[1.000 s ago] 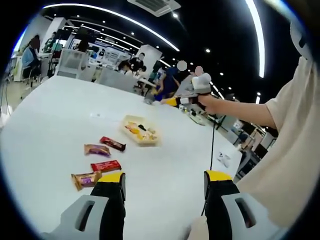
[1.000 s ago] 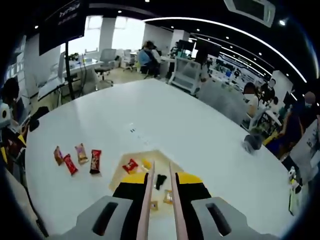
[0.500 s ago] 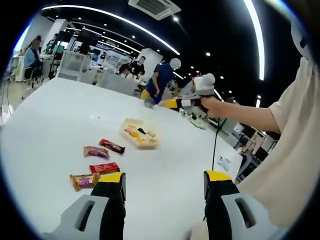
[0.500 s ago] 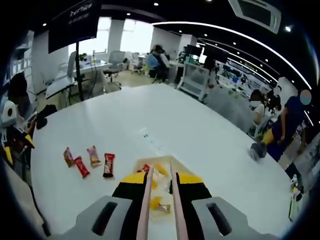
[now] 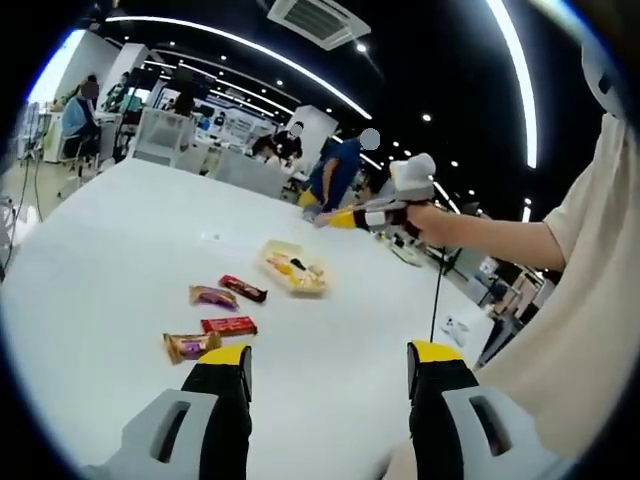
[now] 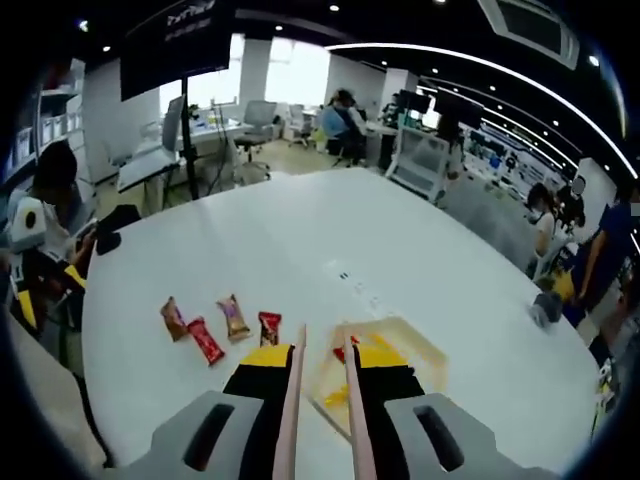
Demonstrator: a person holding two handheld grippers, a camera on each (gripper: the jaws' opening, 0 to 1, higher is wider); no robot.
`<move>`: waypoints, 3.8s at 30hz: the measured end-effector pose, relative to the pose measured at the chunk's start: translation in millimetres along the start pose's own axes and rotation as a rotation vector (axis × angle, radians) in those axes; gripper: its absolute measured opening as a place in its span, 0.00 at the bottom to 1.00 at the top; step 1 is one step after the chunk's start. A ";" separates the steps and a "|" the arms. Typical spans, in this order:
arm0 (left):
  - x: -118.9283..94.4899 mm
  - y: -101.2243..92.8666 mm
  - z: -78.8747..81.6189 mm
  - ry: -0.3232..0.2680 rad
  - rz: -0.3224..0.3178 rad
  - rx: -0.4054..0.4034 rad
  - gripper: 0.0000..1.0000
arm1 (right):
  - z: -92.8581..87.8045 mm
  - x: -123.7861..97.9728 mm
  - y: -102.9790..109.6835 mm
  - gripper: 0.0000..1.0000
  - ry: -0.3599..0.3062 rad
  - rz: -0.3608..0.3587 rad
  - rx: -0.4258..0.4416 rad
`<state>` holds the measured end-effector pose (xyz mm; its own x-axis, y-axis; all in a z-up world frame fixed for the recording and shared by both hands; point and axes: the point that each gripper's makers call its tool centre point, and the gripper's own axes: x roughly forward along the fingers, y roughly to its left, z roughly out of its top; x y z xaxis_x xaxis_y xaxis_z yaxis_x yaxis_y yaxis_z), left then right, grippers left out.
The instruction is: Place the target food into the container with the food tongs after gripping and lifting it, then release it inside without dropping or visibly crushing the food.
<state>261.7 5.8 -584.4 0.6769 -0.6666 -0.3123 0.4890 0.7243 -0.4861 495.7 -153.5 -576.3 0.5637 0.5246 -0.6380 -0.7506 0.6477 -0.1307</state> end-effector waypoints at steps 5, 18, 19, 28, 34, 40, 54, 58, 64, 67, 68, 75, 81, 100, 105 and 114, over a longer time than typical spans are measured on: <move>-12.4 5.1 -5.2 -0.010 0.025 -0.013 0.62 | -0.2 11.7 24.4 0.22 0.012 0.044 -0.022; -25.5 11.9 -10.6 -0.026 0.052 -0.034 0.62 | 3.4 29.0 80.1 0.22 0.044 0.150 -0.088; -25.8 12.0 -10.7 -0.027 0.053 -0.034 0.62 | 3.4 29.7 82.1 0.22 0.045 0.154 -0.091; -37.7 18.5 -15.3 -0.043 0.080 -0.052 0.62 | 3.8 47.8 118.4 0.22 0.062 0.227 -0.141; -42.0 20.9 -19.2 -0.047 0.098 -0.063 0.62 | 4.0 54.6 130.6 0.22 0.066 0.253 -0.150; -43.8 22.2 -20.2 -0.052 0.105 -0.071 0.62 | 2.1 57.2 140.3 0.22 0.074 0.274 -0.161; -51.1 29.3 -23.3 -0.056 0.124 -0.086 0.62 | 5.0 70.9 163.9 0.22 0.085 0.323 -0.177; -52.9 31.6 -24.7 -0.059 0.131 -0.093 0.62 | 4.3 75.1 170.1 0.22 0.091 0.337 -0.182; -56.0 36.5 -26.0 -0.064 0.143 -0.106 0.62 | 1.9 80.8 179.9 0.23 0.108 0.366 -0.208; -57.9 38.7 -25.4 -0.067 0.149 -0.107 0.62 | 0.4 83.7 184.3 0.23 0.119 0.381 -0.227; -58.8 39.7 -25.0 -0.068 0.153 -0.109 0.62 | 0.0 84.7 185.5 0.23 0.122 0.384 -0.231; -65.4 45.4 -29.4 -0.070 0.169 -0.124 0.62 | -5.0 93.6 200.4 0.23 0.149 0.423 -0.265; -69.8 49.8 -31.4 -0.073 0.183 -0.136 0.61 | -9.6 100.2 213.2 0.23 0.175 0.453 -0.292; -71.7 58.7 -34.7 -0.076 0.202 -0.156 0.61 | -34.0 115.0 233.7 0.23 0.288 0.530 -0.416; -70.9 58.4 -35.0 -0.078 0.203 -0.160 0.61 | -37.2 118.5 236.9 0.23 0.299 0.524 -0.501; -73.8 60.9 -37.9 -0.077 0.214 -0.168 0.61 | -40.9 126.6 234.9 0.24 0.324 0.516 -0.576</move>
<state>220.7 92.4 -621.9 0.7980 -0.4818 -0.3622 0.2368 0.8032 -0.5466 376.7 42.5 -718.8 0.0406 0.4357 -0.8992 -0.9955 -0.0599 -0.0739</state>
